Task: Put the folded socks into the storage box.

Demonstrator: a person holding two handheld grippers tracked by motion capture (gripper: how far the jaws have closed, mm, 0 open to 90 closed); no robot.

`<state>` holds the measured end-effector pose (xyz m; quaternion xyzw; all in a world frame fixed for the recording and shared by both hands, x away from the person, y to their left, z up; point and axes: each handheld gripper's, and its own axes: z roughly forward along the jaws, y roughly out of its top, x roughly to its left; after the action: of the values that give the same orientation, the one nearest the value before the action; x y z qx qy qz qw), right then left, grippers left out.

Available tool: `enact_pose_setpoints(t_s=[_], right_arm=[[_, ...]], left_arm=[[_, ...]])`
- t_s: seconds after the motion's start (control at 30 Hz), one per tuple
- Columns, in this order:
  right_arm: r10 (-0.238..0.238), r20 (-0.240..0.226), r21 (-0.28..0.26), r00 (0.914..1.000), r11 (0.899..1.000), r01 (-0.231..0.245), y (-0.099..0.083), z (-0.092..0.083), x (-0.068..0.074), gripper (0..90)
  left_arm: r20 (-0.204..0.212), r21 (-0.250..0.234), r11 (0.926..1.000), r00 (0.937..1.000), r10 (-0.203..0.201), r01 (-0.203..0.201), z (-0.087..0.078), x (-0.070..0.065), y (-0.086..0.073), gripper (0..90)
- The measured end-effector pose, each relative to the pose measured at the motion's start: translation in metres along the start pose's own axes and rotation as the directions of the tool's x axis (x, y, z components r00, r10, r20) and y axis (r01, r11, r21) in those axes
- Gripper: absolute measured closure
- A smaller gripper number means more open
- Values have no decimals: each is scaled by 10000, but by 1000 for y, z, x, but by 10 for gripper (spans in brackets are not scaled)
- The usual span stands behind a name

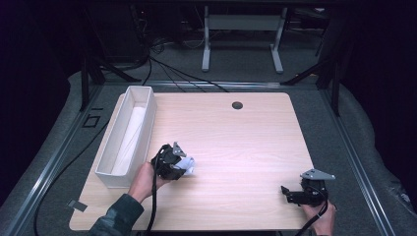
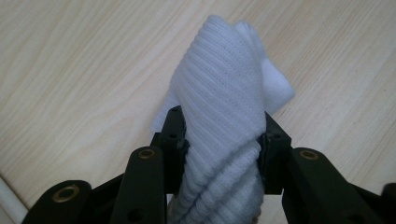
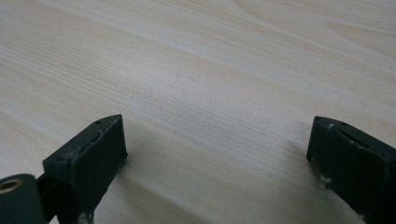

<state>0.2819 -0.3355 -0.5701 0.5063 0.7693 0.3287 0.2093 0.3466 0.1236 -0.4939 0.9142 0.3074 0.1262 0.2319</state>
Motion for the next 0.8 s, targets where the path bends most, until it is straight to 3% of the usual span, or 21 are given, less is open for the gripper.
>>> enact_pose_setpoints(t_s=[0.4,0.8], right_arm=[[4,0,2,10000,10000,-4,0,0,0,43],[5,2,-10,10000,10000,-5,0,0,0,45]], left_arm=[[-7,-471,9988,9999,142,-142,-27,-1,13,624],[127,-823,9965,9998,-122,132,-42,13,18,624]])
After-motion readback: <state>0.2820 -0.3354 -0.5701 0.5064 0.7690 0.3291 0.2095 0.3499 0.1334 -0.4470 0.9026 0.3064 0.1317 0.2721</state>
